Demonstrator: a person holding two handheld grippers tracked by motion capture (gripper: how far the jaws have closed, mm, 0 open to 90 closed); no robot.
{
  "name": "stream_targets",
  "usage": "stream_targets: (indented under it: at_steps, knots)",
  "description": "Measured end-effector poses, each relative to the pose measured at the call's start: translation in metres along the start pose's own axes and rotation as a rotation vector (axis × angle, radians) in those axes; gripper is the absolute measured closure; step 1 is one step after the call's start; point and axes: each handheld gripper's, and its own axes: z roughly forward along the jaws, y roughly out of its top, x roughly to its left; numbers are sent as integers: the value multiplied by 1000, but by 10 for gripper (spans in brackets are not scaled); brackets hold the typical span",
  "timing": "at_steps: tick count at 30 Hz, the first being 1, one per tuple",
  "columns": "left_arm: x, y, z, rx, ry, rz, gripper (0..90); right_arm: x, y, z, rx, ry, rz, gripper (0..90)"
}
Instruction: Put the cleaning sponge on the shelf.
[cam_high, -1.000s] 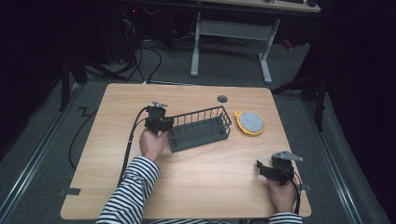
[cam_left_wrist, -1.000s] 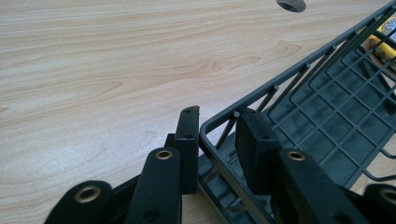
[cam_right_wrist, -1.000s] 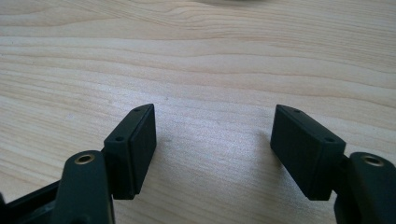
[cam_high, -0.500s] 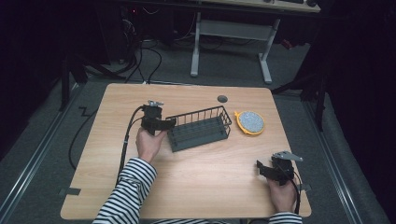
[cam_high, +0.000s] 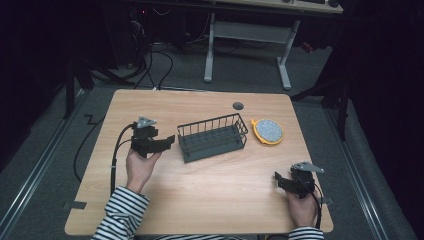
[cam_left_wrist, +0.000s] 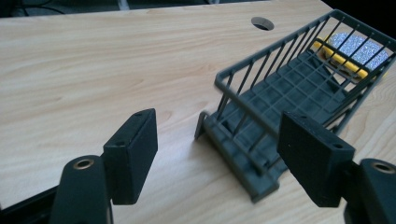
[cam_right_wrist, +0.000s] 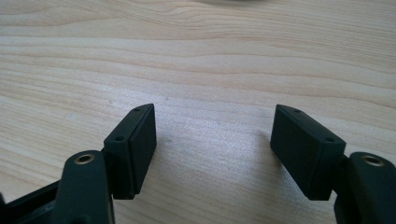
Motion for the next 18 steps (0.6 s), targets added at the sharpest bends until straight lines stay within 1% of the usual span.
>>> stream_targets:
  at_steps: [1, 2, 3, 4, 5, 6, 7, 8, 10, 12, 16, 18]
  knots:
    - [0, 0, 0, 0, 0, 0, 300, 0, 0, 0, 0, 0, 0, 316]
    - [4, -11, -4, -3, -2, -13, 303, 0, 0, 0, 0, 1, 1, 316]
    - [5, -17, -5, 2, -5, -21, 304, 0, 0, 0, 0, 1, 1, 317]
    - [5, -17, -5, 2, -5, -21, 304, 0, 0, 0, 1, 2, 3, 318]
    - [8, -29, -6, 14, 6, -20, 304, 0, 0, 0, 1, 4, 4, 318]
    - [8, -29, -6, 14, 6, -20, 305, -1, 0, 0, 1, 4, 4, 319]
    - [11, -40, -5, 31, 17, -23, 306, -1, 0, 0, 1, 5, 4, 319]
    - [11, -40, -5, 31, 17, -23, 306, -1, 0, 0, 1, 5, 4, 319]
    - [14, -52, -3, 54, 31, -23, 306, -1, 0, 0, 2, 6, 7, 321]
    - [15, -59, -1, 72, 43, -21, 306, -1, 0, 0, 2, 6, 7, 321]
    - [18, -71, 2, 83, 50, -39, 307, 0, 0, 0, 1, 4, 3, 318]
    - [19, -75, 2, 83, 58, -39, 306, 0, 0, 0, 1, 3, 3, 318]
